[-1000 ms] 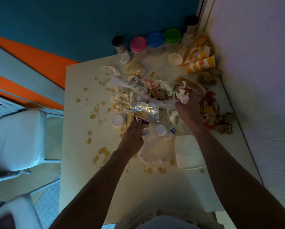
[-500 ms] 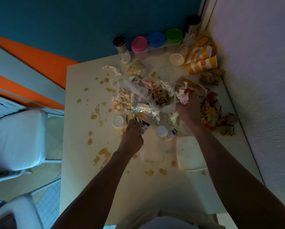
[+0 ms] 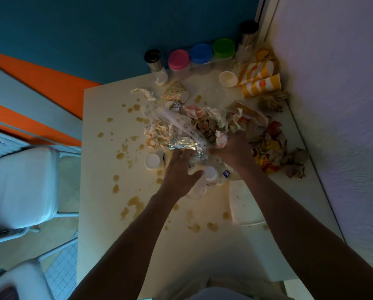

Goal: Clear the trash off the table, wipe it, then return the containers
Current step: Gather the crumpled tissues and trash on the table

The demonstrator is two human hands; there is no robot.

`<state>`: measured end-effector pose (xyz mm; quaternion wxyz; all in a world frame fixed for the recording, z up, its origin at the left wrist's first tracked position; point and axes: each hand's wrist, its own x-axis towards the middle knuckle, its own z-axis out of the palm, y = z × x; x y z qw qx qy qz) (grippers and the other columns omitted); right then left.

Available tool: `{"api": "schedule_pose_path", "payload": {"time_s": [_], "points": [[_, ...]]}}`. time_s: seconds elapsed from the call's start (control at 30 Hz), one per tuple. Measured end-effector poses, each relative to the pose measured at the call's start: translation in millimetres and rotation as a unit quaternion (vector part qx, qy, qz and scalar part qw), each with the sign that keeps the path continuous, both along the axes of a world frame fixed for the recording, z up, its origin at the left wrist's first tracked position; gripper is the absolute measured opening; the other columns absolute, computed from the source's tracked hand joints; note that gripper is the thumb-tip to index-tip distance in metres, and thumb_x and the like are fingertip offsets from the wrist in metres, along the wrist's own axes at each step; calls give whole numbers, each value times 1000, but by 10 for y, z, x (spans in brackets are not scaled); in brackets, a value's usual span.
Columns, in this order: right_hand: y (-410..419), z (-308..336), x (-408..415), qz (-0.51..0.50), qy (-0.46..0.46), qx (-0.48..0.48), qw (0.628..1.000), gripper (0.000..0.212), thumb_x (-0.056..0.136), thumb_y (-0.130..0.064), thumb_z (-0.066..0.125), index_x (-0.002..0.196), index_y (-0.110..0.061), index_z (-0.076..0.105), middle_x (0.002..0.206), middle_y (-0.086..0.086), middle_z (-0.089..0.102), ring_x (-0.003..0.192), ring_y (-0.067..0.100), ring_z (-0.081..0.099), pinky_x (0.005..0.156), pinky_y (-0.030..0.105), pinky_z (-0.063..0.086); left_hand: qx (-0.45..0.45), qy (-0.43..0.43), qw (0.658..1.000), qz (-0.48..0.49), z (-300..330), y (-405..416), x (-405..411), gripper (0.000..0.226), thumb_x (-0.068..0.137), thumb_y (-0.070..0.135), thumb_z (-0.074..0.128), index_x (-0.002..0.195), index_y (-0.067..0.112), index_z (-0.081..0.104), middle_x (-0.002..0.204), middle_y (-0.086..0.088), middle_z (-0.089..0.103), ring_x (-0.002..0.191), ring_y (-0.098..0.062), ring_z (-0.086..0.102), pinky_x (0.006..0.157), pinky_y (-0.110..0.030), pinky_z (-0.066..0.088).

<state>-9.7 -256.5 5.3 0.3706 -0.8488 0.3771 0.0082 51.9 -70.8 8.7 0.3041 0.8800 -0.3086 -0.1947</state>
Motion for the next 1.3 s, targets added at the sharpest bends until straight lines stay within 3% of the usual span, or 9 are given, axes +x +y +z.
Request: {"api": "schedule_pose_path", "payload": {"time_s": [0.1,0.37,0.5,0.63,0.73,0.83,1.07,1.17,1.3], "points": [[93,50,49,20,34,-36,999,72,69,-54,80,122,-10,62,123,15,58,118,32,52,93,38,41,35,-20,996,-79,-122,44,-96,66,70,43,86,123,20,55,117,-1,43,106,-22,50,85,-37,52],[179,-117,142,50,56,-76,994,34,83,-29,70,112,-12,64,109,13,69,105,34,61,79,35,45,200,-27,957,-208,-445,200,-397,63,81,39,80,130,14,49,130,-6,41,114,-24,45,82,-42,58],[142,-187,144,43,21,-14,999,41,82,-23,68,122,-19,57,113,8,67,107,31,61,82,38,49,161,0,968,-192,-526,279,-378,32,90,15,65,120,9,56,124,-10,52,106,-30,57,86,-47,55],[109,-253,143,18,-21,3,1000,19,78,-23,65,92,-10,68,90,13,68,85,33,65,68,33,49,109,17,986,-124,-492,281,-228,22,86,1,59,104,11,64,102,-10,66,93,-31,62,78,-38,52],[102,-181,147,-15,-46,36,998,19,71,-34,55,71,-15,56,75,12,63,72,30,61,62,31,42,42,29,998,-32,-356,239,-92,20,83,-4,55,92,11,66,90,-6,69,83,-28,63,69,-23,39],[115,-37,134,-63,-96,61,991,29,71,-40,60,65,-13,51,66,7,60,64,25,59,59,37,47,-14,7,999,33,-164,178,67,22,77,-2,49,88,11,63,89,-9,66,82,-32,61,66,-31,43],[88,283,-1,-86,-180,101,975,22,76,-8,71,82,5,56,73,18,56,64,18,52,63,29,48,-3,-41,999,3,249,-198,423,64,83,2,60,142,27,51,133,-5,45,111,-31,61,82,-45,56],[71,441,-37,-116,-231,171,951,24,78,-3,71,93,10,57,80,9,58,66,7,51,60,18,43,40,-10,998,-55,270,-363,415,47,90,11,67,136,17,59,131,-11,53,116,-32,60,91,-38,52],[-19,485,-119,-180,-270,299,897,26,74,-23,72,92,-4,68,82,-2,72,75,18,66,68,29,54,-35,37,997,-62,361,-499,141,22,90,10,69,112,4,69,104,-16,71,96,-31,67,71,-22,37]]}}
